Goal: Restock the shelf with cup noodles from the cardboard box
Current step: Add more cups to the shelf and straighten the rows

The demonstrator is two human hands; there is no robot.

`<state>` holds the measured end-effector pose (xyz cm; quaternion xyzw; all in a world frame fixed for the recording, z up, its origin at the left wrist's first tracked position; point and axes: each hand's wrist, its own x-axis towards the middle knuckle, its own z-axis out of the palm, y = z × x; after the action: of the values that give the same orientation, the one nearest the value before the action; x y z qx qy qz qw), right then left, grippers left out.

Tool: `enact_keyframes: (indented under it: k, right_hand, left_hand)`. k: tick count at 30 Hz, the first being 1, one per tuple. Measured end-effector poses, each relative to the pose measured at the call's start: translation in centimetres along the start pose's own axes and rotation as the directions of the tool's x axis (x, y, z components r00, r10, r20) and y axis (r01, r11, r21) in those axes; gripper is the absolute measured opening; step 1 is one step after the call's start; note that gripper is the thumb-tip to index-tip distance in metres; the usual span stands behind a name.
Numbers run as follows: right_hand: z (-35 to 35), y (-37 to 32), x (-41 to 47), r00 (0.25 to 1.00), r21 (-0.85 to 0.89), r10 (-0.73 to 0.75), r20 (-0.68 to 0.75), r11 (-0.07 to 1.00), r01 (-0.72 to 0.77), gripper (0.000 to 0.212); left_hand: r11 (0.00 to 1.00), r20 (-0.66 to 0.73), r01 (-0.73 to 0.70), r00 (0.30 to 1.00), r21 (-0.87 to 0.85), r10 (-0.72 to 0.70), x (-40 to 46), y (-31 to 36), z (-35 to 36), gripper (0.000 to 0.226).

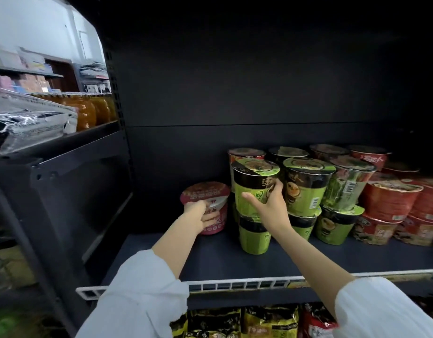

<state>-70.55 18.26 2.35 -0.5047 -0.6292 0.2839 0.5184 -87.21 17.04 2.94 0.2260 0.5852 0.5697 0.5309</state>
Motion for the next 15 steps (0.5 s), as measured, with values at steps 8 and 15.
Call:
enact_keyframes:
  k: [8,15]
  right_hand:
    - [-1.0,-0.1,-0.3,0.999,-0.025,0.014,0.051,1.0,-0.013,0.101]
    - [-2.0,-0.2,-0.1,0.992,-0.053,0.033,0.119,0.998,-0.026,0.105]
  left_hand:
    - [0.991,-0.151,-0.076,0.984,0.112,0.093,0.0,-0.4,0.1,0.031]
    - [0.995,-0.235,-0.084,0.968,0.054,0.094,-0.4,0.0,-0.2,0.05]
